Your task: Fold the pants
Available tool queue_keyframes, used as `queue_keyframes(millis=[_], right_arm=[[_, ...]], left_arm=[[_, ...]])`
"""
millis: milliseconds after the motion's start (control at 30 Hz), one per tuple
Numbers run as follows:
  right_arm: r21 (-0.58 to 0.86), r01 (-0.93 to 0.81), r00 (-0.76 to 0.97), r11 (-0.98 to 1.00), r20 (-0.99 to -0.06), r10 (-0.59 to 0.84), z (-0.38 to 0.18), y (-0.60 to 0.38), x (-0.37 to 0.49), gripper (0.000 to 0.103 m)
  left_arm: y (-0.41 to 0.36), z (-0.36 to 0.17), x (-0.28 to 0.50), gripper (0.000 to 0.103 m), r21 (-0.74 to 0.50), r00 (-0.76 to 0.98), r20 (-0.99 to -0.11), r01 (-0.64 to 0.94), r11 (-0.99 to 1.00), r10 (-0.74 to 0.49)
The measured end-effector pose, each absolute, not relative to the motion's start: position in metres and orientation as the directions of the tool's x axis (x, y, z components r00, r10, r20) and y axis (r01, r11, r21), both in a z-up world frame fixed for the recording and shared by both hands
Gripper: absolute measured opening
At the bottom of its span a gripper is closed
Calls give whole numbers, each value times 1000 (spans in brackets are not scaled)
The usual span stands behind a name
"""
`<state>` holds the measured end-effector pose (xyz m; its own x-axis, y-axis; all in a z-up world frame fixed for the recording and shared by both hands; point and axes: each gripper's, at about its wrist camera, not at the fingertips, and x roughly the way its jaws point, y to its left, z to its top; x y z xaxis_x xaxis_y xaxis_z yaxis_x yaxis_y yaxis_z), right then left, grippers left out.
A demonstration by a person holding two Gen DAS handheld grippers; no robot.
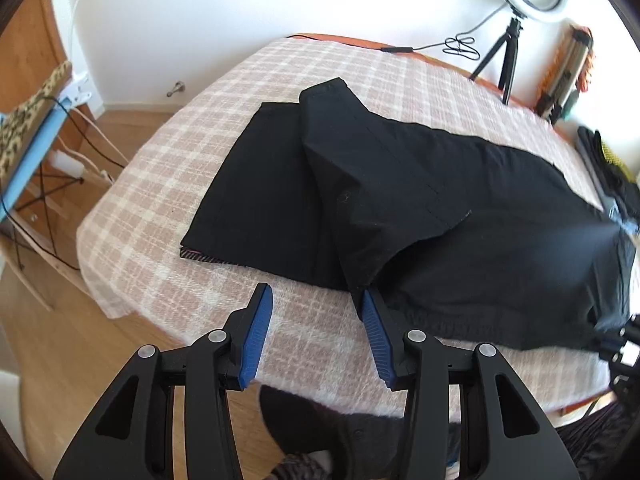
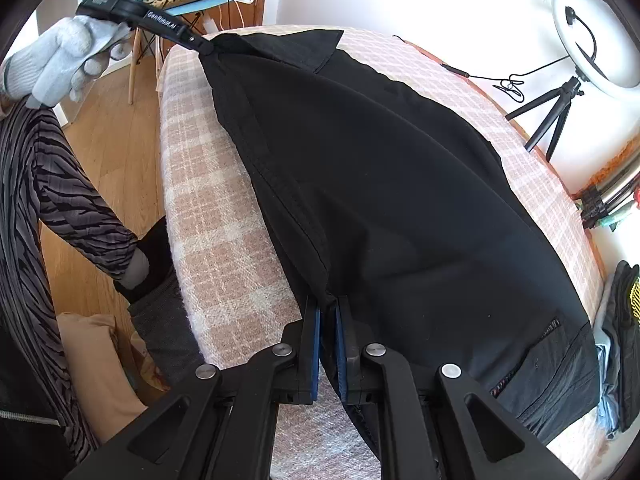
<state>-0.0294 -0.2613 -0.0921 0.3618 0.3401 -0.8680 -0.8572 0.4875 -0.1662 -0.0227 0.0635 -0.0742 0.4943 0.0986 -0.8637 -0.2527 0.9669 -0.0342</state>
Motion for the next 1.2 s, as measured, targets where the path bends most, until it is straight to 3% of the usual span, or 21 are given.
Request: queue_keyframes(millis=[133,300,433,667,700,767,800,1200], right_arm=[[-107,-856,322,506,-877,358,-91,-266,-22,8],[-43,-852,282,522,-877,389,-83,-269,-19,18],[-36,-836,303,547,-862,407,-71,-275,-23,21],[-14,-792,348,610,-832,432,-52,-291,-19,22],[-15,-788,356,616,-827,436,-49,-292,-18,23],[-20,-782,373,624,-816,442,-45,-290,-15,23],[-23,-779,382,627,-810,445,-42,-289,-13,22],[-13,-704,448,710,-784,430,-32,-294,11,23]], left_arm=[[48,-60,-33,45,48,527,-839,-178,983,136],[11,-46,-10,46,72,582,-810,-23,997,72],[-13,-67,25,46,139,544,-836,79,987,74],[-9,-95,45,45,241,499,-853,113,964,155],[-5,-96,46,44,229,499,-854,107,968,146],[3,-97,48,16,184,495,-861,98,978,113],[6,-97,49,9,158,490,-867,90,983,95],[123,-63,13,7,-187,579,-813,-177,966,-51]])
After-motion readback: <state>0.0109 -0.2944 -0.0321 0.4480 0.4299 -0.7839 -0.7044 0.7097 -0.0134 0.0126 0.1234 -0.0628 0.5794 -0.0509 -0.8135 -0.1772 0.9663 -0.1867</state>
